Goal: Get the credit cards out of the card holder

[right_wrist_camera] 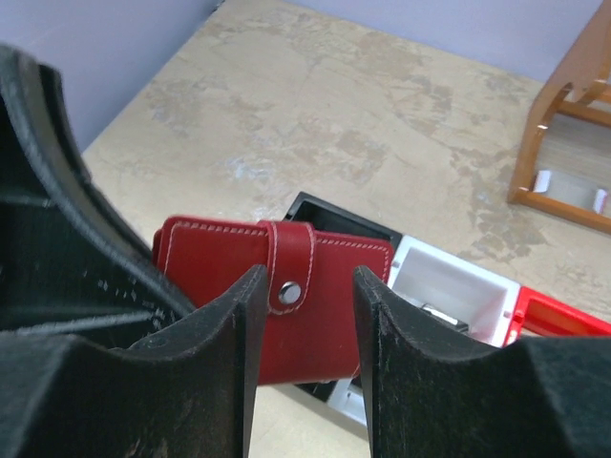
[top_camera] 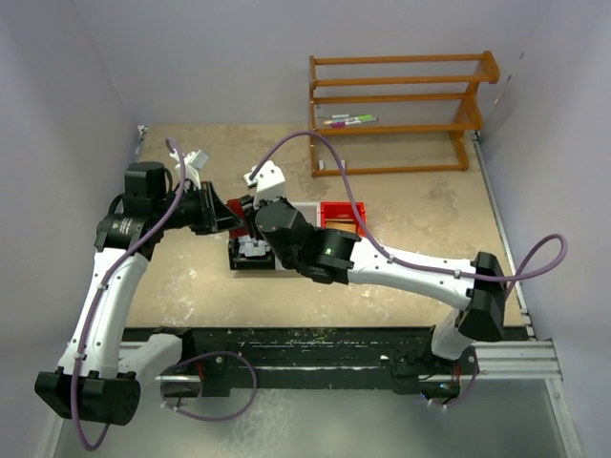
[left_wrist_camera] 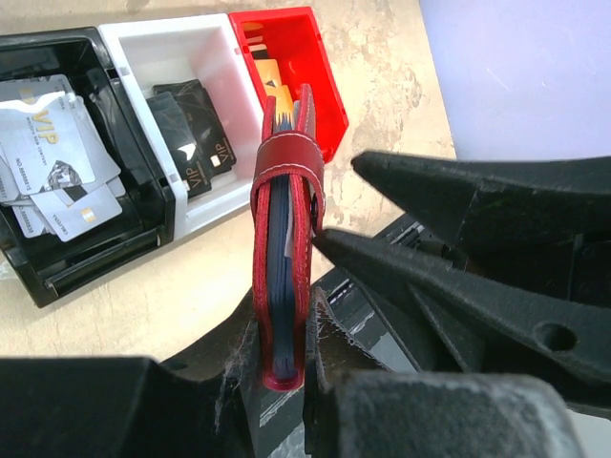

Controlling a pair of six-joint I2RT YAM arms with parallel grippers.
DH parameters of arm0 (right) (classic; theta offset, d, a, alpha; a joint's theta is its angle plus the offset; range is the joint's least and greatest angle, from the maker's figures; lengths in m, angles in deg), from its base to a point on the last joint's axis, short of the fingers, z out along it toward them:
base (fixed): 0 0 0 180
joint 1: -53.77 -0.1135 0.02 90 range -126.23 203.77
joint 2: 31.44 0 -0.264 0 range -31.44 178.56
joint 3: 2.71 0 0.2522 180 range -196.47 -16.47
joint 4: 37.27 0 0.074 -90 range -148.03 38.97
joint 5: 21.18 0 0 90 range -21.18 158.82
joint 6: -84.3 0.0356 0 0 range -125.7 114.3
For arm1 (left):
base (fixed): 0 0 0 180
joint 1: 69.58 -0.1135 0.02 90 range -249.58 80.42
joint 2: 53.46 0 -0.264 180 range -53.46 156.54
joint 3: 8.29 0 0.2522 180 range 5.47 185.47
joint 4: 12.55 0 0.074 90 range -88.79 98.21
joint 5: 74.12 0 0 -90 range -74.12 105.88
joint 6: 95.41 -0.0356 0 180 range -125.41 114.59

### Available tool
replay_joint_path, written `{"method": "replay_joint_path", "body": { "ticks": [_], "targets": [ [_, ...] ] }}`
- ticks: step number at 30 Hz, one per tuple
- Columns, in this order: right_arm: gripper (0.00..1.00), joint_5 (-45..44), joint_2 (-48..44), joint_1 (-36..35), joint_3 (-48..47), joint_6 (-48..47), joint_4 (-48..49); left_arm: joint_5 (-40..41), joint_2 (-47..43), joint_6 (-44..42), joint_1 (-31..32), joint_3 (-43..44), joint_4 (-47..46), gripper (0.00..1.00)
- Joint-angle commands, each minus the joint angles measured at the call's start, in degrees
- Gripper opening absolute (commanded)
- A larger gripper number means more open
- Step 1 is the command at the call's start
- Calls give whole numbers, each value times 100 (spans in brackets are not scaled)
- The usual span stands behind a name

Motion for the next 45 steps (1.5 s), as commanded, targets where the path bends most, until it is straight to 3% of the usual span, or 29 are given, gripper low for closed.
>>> {"method": "replay_joint_path", "body": {
  "ticks": [1,19,24,30,35,45],
  "targets": [
    [43,439,-518,-87,471,222,170,-259,-150,-111,15,307,-572,0],
    [34,174,-21,-65,-201,-172,11,-382,-192,32,12,298,-623,0],
    [19,139,80,-17,-443,-332,-120,-384,-207,24,13,311,-595,0],
    [13,45,128,46,-434,-376,-113,-383,-246,37,13,284,-590,0],
    [0,-26,89,112,-473,-544,-59,-392,-254,53,14,284,-590,0],
    [0,148,-87,335,-253,-692,153,-419,-256,51,13,302,-559,0]
  ]
}}
